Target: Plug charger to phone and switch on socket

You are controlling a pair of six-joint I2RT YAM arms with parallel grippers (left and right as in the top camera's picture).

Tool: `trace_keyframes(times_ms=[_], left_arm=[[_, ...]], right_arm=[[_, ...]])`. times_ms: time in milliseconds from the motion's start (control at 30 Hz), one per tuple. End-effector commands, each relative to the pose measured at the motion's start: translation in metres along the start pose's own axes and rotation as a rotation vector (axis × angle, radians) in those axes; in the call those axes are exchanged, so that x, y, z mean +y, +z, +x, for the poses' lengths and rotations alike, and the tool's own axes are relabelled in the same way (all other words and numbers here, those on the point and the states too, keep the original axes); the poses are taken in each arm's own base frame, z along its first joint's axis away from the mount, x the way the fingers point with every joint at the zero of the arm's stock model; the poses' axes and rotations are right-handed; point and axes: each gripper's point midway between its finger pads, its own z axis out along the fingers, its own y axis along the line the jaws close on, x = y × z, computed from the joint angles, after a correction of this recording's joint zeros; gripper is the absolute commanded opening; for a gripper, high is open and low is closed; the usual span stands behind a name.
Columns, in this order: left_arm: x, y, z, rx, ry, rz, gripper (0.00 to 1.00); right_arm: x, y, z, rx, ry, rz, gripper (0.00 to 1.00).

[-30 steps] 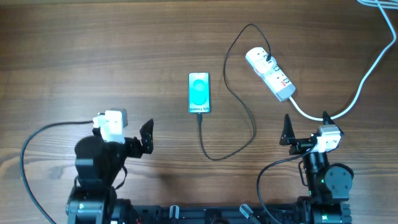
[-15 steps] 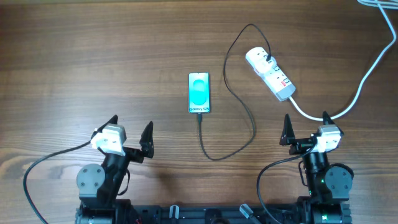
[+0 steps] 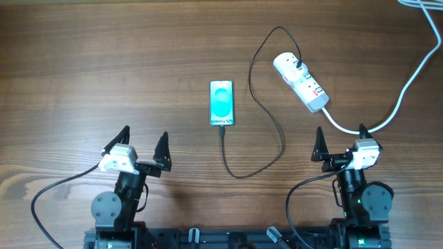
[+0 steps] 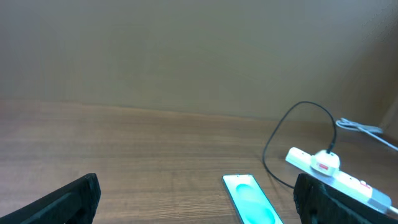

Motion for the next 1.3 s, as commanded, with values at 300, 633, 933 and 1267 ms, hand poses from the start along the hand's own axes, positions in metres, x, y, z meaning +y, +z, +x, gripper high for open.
trace_keyframes(times_ms=[300, 633, 933, 1267], left_arm=[[0.03, -0.004, 0.023, 0.077, -0.019, -0.163, 1.0], [0.033, -0.004, 0.024, 0.088, 0.115, -0.169, 1.0], [0.034, -0.004, 0.024, 0.092, 0.161, -0.174, 1.0], [0.035, -0.004, 0.023, 0.091, 0.157, -0.181, 1.0]], right_arm=[[-0.004, -0.001, -0.002, -0.011, 0.013, 0.021, 1.0], [-0.004, -0.001, -0.002, -0.011, 0.013, 0.021, 1.0], [-0.004, -0.001, -0.002, -0.011, 0.013, 0.021, 1.0], [-0.004, -0.001, -0.002, -0.011, 0.013, 0.021, 1.0]])
